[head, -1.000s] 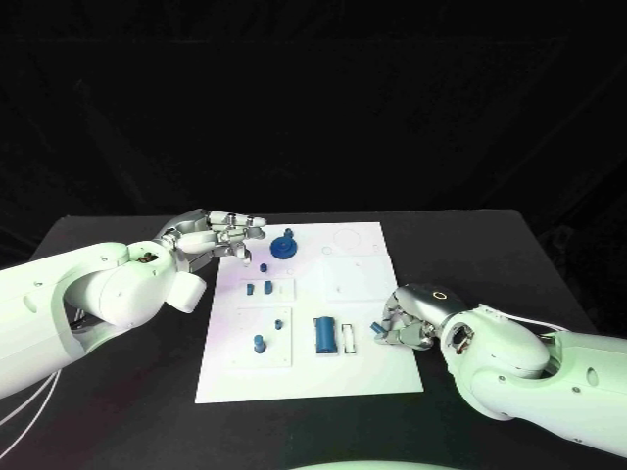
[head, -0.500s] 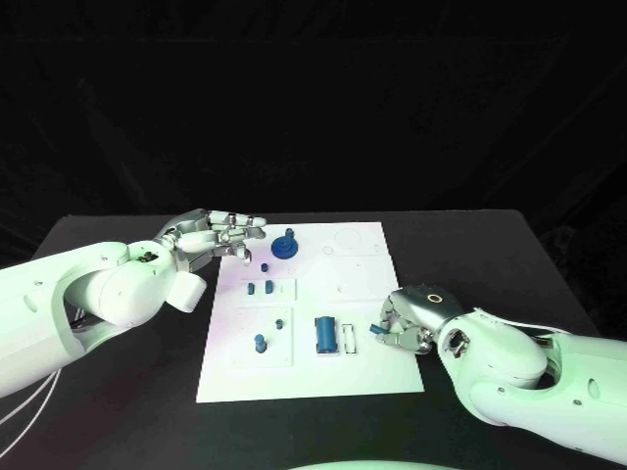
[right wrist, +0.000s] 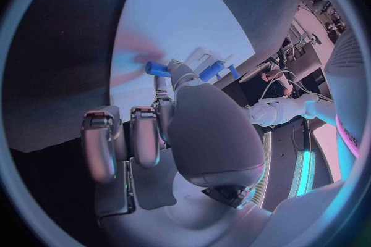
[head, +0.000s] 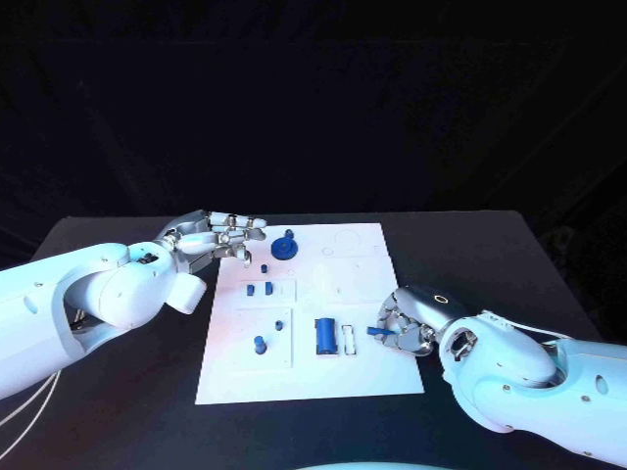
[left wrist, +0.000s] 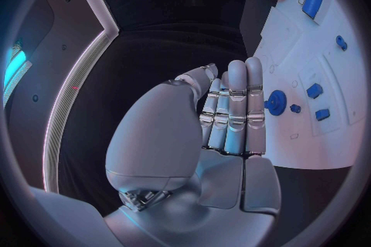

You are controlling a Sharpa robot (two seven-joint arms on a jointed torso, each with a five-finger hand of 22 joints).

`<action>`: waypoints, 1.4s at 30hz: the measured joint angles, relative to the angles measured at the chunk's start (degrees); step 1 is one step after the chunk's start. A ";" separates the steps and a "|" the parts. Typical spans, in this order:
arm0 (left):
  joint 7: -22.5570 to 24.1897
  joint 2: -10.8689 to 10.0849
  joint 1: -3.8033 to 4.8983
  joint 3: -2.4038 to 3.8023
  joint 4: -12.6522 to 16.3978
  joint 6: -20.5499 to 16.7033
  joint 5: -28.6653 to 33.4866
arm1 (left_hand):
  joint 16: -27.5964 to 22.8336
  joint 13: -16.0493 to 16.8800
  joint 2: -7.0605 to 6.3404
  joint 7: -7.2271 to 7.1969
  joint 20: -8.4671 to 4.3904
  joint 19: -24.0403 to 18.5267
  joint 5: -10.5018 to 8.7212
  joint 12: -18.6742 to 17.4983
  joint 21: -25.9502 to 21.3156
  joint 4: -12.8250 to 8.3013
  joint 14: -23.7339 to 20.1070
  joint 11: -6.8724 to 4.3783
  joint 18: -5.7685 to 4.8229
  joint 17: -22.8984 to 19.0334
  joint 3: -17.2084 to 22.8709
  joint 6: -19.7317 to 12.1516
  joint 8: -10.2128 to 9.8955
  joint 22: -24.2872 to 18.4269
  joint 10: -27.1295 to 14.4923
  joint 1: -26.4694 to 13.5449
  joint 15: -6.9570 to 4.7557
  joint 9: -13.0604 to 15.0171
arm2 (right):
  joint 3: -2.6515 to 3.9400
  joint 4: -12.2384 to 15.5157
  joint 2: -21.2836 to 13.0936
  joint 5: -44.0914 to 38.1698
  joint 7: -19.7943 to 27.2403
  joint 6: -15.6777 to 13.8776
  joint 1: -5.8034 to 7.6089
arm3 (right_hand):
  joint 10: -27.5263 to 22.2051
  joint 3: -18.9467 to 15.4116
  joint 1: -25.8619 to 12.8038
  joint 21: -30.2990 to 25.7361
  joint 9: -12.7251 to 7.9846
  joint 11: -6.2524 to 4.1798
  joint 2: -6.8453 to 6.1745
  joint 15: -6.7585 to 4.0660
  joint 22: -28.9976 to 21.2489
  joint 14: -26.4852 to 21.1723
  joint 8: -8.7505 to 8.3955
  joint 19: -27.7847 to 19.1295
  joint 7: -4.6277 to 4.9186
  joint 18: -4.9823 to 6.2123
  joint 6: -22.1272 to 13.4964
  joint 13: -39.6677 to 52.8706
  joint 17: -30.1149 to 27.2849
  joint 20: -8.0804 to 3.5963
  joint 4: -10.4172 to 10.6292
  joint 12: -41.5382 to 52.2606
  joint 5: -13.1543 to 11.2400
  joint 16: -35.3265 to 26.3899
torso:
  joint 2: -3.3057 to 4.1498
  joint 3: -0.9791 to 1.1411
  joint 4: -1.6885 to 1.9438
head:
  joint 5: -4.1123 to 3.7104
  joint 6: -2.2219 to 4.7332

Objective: Assemble the parts on the task board

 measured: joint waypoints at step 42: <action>-0.13 0.04 0.00 0.00 0.22 0.14 0.00 | 0.00 0.00 0.00 0.00 0.00 0.00 0.00 0.00 0.00 0.00 0.00 0.00 0.00 0.01 0.00 0.00 0.00 0.01 0.00 0.00 0.00 0.00 | 0.13 -3.62 6.98 14.14 -0.62 1.18 0.38 | 1.25 -1.98 -16.84 0.00 2.56 -0.41 -1.54 -0.21 -0.03 0.22 1.97 -0.21 -0.95 0.00 2.42 -7.38 0.03 -0.21 4.61 2.34 6.74 0.22 | 0.03 -0.01 -0.02 | 0.29 -0.15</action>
